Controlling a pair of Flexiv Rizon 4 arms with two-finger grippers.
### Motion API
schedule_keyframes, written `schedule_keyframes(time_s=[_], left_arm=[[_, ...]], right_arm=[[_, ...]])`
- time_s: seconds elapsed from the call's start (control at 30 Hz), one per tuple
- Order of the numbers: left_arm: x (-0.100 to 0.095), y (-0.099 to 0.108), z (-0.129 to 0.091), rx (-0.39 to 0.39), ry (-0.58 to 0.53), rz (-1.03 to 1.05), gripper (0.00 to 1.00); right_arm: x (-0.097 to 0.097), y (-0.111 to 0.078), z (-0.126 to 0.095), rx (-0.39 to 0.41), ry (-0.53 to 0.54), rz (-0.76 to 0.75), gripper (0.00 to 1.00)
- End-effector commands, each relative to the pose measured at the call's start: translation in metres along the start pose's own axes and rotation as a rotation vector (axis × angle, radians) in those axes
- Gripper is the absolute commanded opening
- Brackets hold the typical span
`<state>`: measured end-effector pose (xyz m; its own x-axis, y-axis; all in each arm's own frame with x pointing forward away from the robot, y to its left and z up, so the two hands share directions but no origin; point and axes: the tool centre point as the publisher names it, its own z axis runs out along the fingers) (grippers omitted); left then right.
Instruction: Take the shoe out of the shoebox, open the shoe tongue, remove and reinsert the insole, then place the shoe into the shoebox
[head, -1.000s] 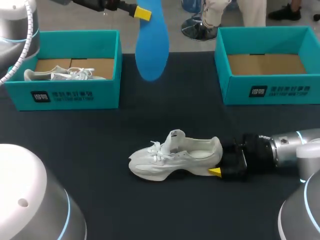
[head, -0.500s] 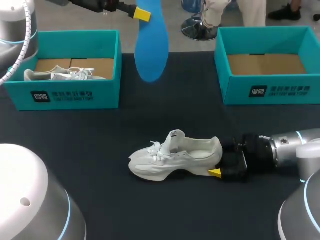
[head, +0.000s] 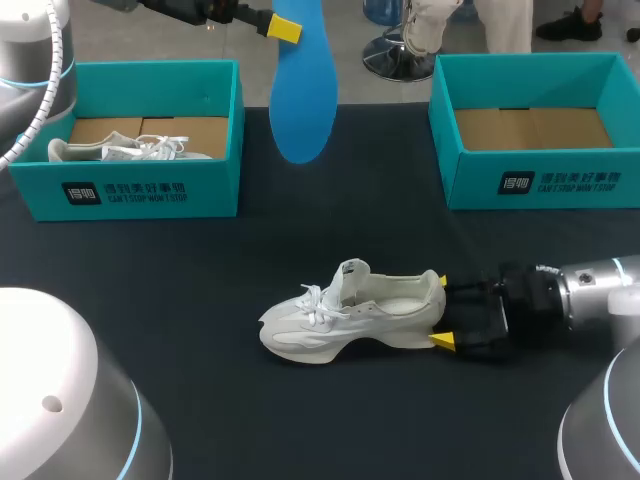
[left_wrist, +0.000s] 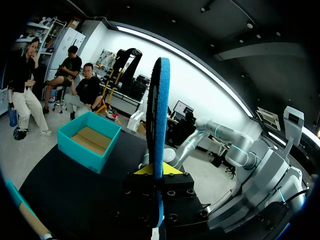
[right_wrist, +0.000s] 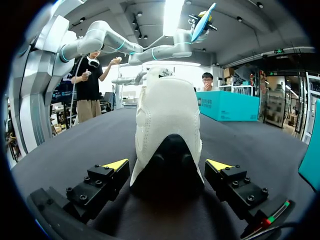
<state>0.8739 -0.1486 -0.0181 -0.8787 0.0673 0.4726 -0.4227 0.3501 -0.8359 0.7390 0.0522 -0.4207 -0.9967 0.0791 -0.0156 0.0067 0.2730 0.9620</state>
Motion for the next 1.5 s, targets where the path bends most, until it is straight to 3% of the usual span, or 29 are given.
schedule_keyframes(time_s=[0.03,0.53,0.9,1.5], left_arm=[[0.0,0.001,0.0,0.002,0.0,0.001,0.0],[0.0,0.001,0.0,0.002,0.0,0.001,0.0],[0.0,0.001,0.0,0.002,0.0,0.001,0.0],[0.0,0.001,0.0,0.002,0.0,0.001,0.0]], right_arm=[[0.007,0.019,-0.012,0.086,-0.015,0.004,1.0],[0.011,0.066,-0.046,0.466,-0.026,-0.003,1.0],[0.013,0.092,-0.053,0.764,-0.017,-0.005,1.0],[0.015,0.112,-0.051,0.956,-0.042,-0.03,1.0]])
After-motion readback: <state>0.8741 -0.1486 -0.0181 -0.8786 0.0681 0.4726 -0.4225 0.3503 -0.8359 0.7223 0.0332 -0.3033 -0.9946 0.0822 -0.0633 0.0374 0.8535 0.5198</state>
